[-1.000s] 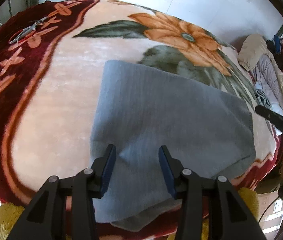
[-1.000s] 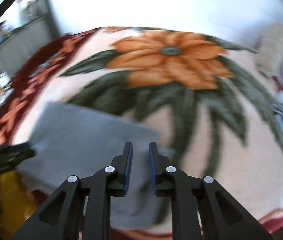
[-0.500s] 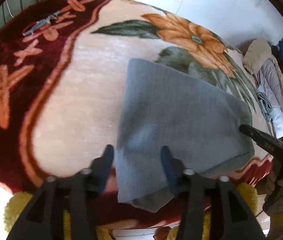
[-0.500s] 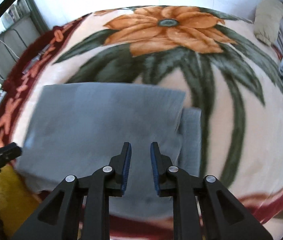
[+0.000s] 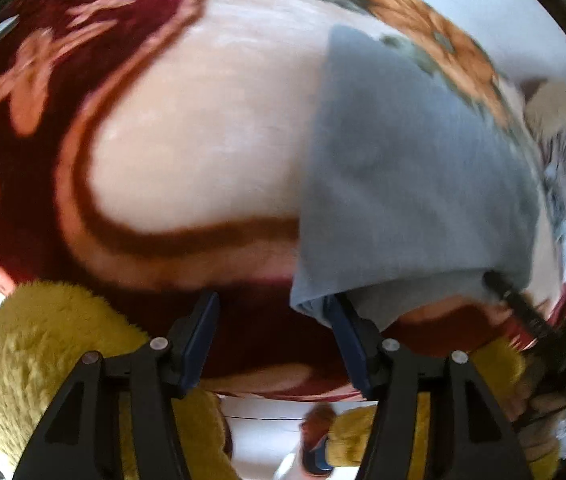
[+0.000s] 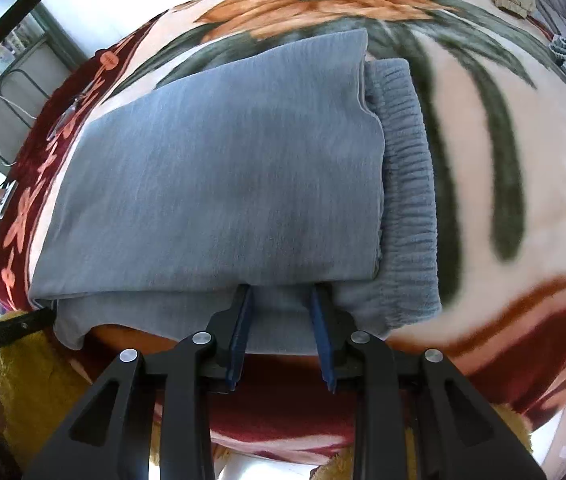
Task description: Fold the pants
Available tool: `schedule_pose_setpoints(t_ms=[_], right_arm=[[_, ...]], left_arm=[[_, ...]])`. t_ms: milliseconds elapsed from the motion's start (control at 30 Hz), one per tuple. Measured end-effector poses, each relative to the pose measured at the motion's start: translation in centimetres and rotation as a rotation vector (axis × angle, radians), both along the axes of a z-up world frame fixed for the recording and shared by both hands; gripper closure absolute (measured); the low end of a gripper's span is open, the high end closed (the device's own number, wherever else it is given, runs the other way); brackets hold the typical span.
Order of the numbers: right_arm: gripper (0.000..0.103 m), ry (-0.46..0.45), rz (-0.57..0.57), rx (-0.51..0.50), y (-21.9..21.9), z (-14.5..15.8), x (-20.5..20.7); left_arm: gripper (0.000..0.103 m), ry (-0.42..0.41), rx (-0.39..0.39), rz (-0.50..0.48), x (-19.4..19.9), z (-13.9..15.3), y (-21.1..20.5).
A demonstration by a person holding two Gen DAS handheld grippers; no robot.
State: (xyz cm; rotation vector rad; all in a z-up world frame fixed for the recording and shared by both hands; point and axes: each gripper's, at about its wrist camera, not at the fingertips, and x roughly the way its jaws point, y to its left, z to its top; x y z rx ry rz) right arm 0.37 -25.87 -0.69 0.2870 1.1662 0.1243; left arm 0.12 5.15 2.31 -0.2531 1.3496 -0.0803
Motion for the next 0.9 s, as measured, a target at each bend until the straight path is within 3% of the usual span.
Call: schedule_pose_setpoints(t_ms=[167,267,333,367,400,467,567,633,733,900], right_arm=[[0.071,-0.023,-0.012,0.0,-0.1,-0.4,-0.3],[0.071,-0.02,-0.01,-0.032,0.3,0.5,-0.9],[0.071,-0.024,0.012,-0.04,0.6,1.6,-1.2],[0.071,-0.039,0.032,-0.046,0.7,2.3,-1.5],[0.071,-0.059,0.045,-0.062,0.8,3.0,-1.8],[0.071,-0.101,0.051,-0.089,0.8,4.3,-2.2],[0.07,-0.137,0.02,-0.068,-0.1,5.0,-1.8],[0.069,-0.11,-0.012,-0.07,-0.6,3.9,-1.1],[0.069,-0.039,-0.028,-0.048,-1.4,0.2,0.0],[0.069,-0.073,-0.003,-0.071,-1.1,0.1,-0.3]], left_arm=[[0.043,-0.109,-0.013,-0.039,-0.8,3.1,-0.6],[0.043,-0.204,0.022,-0.091,-0.6,4.5,-2.1],[0.055,-0.237,0.009,-0.145,-0.1,4.5,-3.1],[0.08,-0.234,-0.016,-0.171,0.1,4.3,-3.5],[0.089,-0.222,-0.041,-0.19,0.3,4.0,-3.7],[0.089,-0.208,-0.05,-0.213,0.4,3.1,-3.9],[0.089,-0.163,-0.002,-0.223,0.4,1.5,-4.0],[0.09,-0.109,-0.013,-0.198,0.5,0.1,-3.5],[0.092,-0.097,-0.046,-0.173,0.3,-0.2,-2.8],[0.093,-0.101,-0.029,-0.182,0.0,-0.2,-3.0]])
